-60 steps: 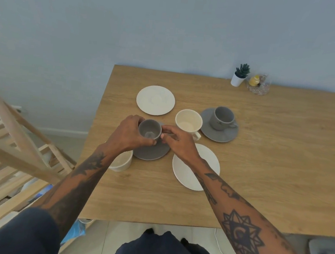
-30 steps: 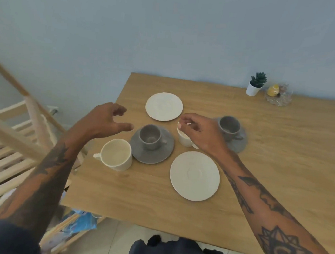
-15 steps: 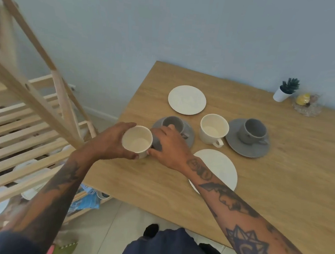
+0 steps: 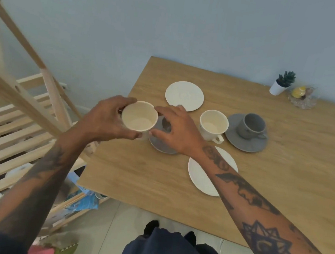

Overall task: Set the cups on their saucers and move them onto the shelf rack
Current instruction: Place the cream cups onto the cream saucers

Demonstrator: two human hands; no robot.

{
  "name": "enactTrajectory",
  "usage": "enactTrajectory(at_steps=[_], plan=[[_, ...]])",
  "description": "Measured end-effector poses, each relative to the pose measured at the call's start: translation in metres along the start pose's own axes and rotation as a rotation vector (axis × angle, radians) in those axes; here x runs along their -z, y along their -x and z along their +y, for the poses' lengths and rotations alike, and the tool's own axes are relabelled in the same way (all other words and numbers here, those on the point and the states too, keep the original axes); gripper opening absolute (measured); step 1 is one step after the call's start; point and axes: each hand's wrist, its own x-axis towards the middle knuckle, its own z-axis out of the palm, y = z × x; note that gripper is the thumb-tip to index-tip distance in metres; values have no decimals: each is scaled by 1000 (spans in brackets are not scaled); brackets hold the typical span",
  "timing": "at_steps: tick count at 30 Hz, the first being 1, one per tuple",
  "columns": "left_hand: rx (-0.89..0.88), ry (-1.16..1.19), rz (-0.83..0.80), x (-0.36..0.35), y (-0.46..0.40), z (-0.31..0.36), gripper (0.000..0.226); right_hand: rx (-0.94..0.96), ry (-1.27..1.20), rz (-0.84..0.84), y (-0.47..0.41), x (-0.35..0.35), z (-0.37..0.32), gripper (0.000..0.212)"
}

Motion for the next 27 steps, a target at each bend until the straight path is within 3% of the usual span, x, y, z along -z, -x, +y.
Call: enactTrajectory(at_steps=[6, 13, 27], plan=[[-172, -121, 25, 18, -88, 53, 102, -55, 86, 118, -40, 73, 22, 64], [-151, -107, -86, -32, -182, 65, 76, -265, 116, 78, -75, 98, 78, 59], [-35, 9, -164, -89, -228, 17, 102, -412, 148, -23, -114, 58, 132, 58]])
